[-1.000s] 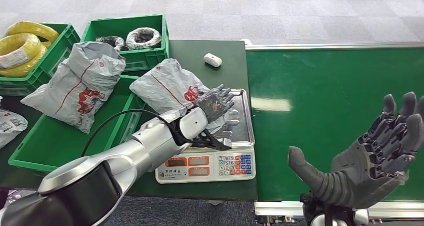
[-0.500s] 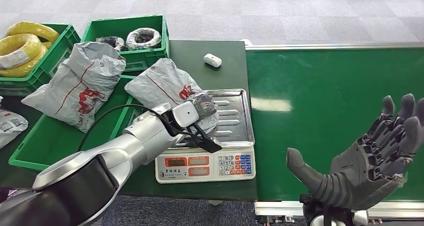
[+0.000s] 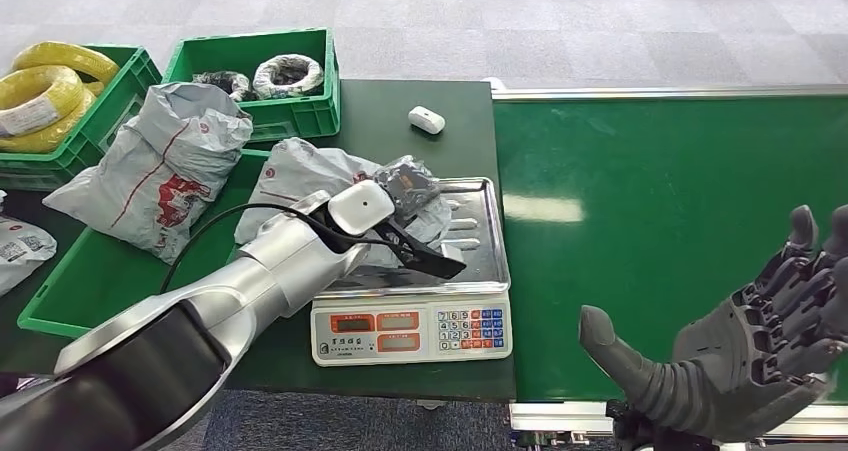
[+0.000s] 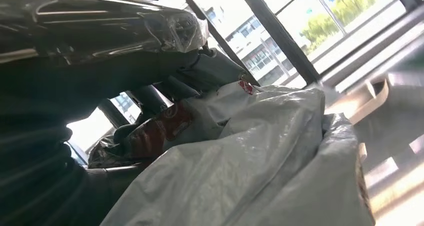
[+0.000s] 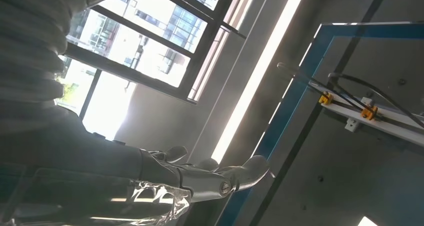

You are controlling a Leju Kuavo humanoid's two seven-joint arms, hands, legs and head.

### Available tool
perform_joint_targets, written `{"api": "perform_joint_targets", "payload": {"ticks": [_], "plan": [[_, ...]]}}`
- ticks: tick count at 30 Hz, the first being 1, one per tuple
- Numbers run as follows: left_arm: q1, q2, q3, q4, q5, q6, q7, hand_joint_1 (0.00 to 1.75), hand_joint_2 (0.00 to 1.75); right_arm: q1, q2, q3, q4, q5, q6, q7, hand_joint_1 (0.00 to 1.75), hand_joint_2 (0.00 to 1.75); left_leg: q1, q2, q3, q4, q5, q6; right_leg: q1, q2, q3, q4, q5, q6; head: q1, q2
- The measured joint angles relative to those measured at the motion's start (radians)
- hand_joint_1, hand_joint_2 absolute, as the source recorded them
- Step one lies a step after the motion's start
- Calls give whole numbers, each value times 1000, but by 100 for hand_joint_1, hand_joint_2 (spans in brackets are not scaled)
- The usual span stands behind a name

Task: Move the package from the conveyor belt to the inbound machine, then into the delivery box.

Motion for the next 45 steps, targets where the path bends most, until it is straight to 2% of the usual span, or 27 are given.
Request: {"api": "perform_joint_targets", "payload": {"ticks": [5,8,14,19,23,27,28,31,32,36,39,45], "plan": [[-8,43,146,-153,9,19,27,163,175,9,3,2,-15,4,13,11,0,175,0,1,0,0,0,0,0,1,-1,0,0,0,0,0],[0,73,219,-233,-27,42,71,161,175,9,6,5,-16,-3,44,18,0,175,0,1,-1,0,0,0,0,1,-1,0,0,0,0,0],[5,162,406,-361,-158,34,157,159,175,6,7,6,11,-44,110,22,0,175,1,2,-1,0,0,0,1,3,-3,1,0,0,0,0],[-30,255,521,-307,-260,48,278,155,175,4,8,2,51,-68,135,15,0,175,1,2,-1,0,1,-1,1,3,-4,2,0,0,0,0],[-80,329,541,-194,-268,43,335,157,175,3,9,-2,71,-75,145,13,0,175,1,2,-2,0,1,-1,1,3,-4,2,0,-1,0,0],[-105,375,552,-110,-269,33,360,158,175,-1,12,-4,89,-75,145,13,0,175,1,2,-3,0,1,-1,1,2,-4,2,0,-1,0,0],[-109,383,556,-95,-269,28,368,153,175,-2,13,-4,92,-75,145,13,0,175,1,1,-3,0,1,-1,1,2,-4,2,0,-1,0,0],[-111,406,575,-47,-270,14,395,36,175,-9,14,-5,103,-75,145,13,0,175,1,2,-3,0,1,-1,1,2,-4,2,0,-1,0,0],[-109,413,583,-31,-270,11,402,2,175,-11,14,-5,106,-74,144,14,0,175,1,2,-3,0,1,-1,1,3,-5,2,0,-1,0,0],[-95,432,622,21,-267,13,410,0,175,-19,14,-4,115,-66,143,20,0,175,1,1,-3,0,1,-1,1,2,-5,2,0,-1,0,0],[-81,433,660,38,-252,47,375,0,175,-22,13,-4,117,-63,142,30,0,175,1,1,-3,0,1,-1,1,1,-5,2,0,-1,0,0],[-64,388,799,9,-76,159,172,0,175,-21,12,-3,120,-59,140,36,0,175,0,1,-4,0,1,-1,0,1,-5,2,0,-1,0,0]]}}
